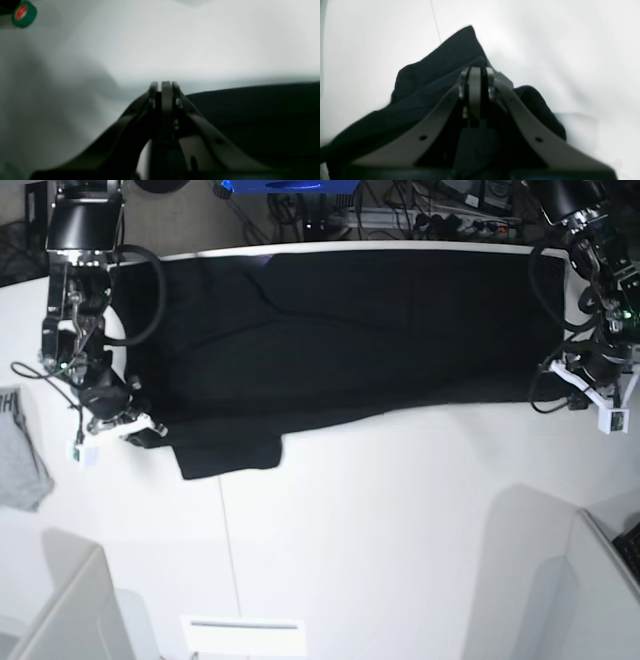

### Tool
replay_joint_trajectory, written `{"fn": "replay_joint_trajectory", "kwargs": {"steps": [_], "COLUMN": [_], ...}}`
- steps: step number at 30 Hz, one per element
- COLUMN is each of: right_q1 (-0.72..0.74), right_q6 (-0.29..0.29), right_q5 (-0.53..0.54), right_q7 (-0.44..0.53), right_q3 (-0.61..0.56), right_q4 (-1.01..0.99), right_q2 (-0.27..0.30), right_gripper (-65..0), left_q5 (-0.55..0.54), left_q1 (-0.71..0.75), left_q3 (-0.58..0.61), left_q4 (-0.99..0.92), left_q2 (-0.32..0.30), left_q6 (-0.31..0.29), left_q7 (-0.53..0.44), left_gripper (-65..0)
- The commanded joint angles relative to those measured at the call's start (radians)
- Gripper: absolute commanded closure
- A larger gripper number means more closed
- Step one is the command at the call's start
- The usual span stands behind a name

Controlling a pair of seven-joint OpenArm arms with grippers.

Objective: Fold the T-shirt properly
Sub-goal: 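Fold the hem up over the shirt toward the collar with both grippers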

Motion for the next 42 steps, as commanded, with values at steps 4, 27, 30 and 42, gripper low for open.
{"fn": "replay_joint_trajectory", "kwargs": {"steps": [4, 27, 30, 42], "right_q1": [-0.036, -0.262, -0.289, -0.369], "right_q6": [0.005, 0.011, 0.011, 0.011], "right_q5": [0.005, 0.058, 0.058, 0.058], "right_q7": [0.019, -0.199, -0.202, -0.202], "right_q3": [0.008, 0.268, 0.268, 0.27], "right_q4": [0.082, 0.367, 0.367, 0.387], "right_q2": [0.013, -0.08, -0.08, -0.08], "right_gripper": [0.0, 0.0, 0.0, 0.0], "left_q5": [-0.007, -0.007, -0.007, -0.007], "left_q1": [0.023, 0.163, 0.184, 0.265], "left_q3": [-0.007, -0.078, -0.079, -0.081], "left_q4": [0.051, 0.137, 0.139, 0.159], "left_q2": [0.002, 0.034, 0.033, 0.037], "left_q6": [0.003, -0.034, -0.034, -0.108], "left_q7": [-0.019, -0.017, -0.017, -0.02], "left_gripper": [0.0, 0.0, 0.0, 0.0]}}
